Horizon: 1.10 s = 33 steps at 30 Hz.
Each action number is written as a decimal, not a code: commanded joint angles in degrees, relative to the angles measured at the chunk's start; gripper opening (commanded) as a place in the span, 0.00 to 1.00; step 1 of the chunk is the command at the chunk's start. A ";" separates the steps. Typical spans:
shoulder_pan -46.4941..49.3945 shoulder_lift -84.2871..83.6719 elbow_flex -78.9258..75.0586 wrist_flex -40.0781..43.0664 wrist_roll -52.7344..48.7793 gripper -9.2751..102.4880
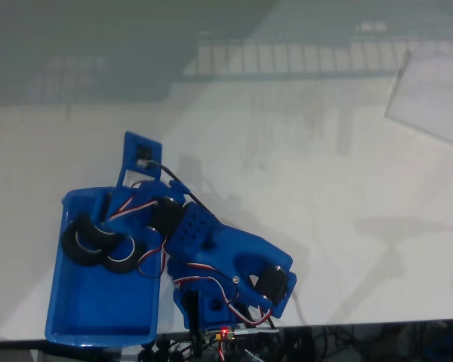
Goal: Grasp all tape and put them in the bin.
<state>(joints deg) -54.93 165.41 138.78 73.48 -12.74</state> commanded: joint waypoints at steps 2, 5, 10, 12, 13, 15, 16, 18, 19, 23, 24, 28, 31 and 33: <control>10.72 2.37 -0.18 -6.77 4.39 0.41; 22.85 4.22 2.37 -15.91 9.49 0.41; 41.75 12.13 13.01 -28.39 14.41 0.36; 46.76 16.70 18.11 -28.48 13.89 0.35; 49.04 18.54 20.30 -28.48 13.89 0.34; 52.29 21.80 24.17 -27.69 12.92 0.32; 53.88 23.47 26.02 -27.42 12.66 0.30; 55.72 25.14 27.77 -25.58 11.34 0.25; 56.51 25.14 27.77 -24.17 10.90 0.24; 59.50 25.14 28.04 -21.88 10.72 0.16; 59.85 25.14 28.30 -21.88 10.72 0.13; 60.12 25.14 30.59 -21.18 10.37 0.10; 60.12 25.05 32.08 -21.18 10.37 0.08; 60.12 25.05 33.13 -21.18 10.11 0.08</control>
<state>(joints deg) 4.57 189.67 172.00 52.29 -2.02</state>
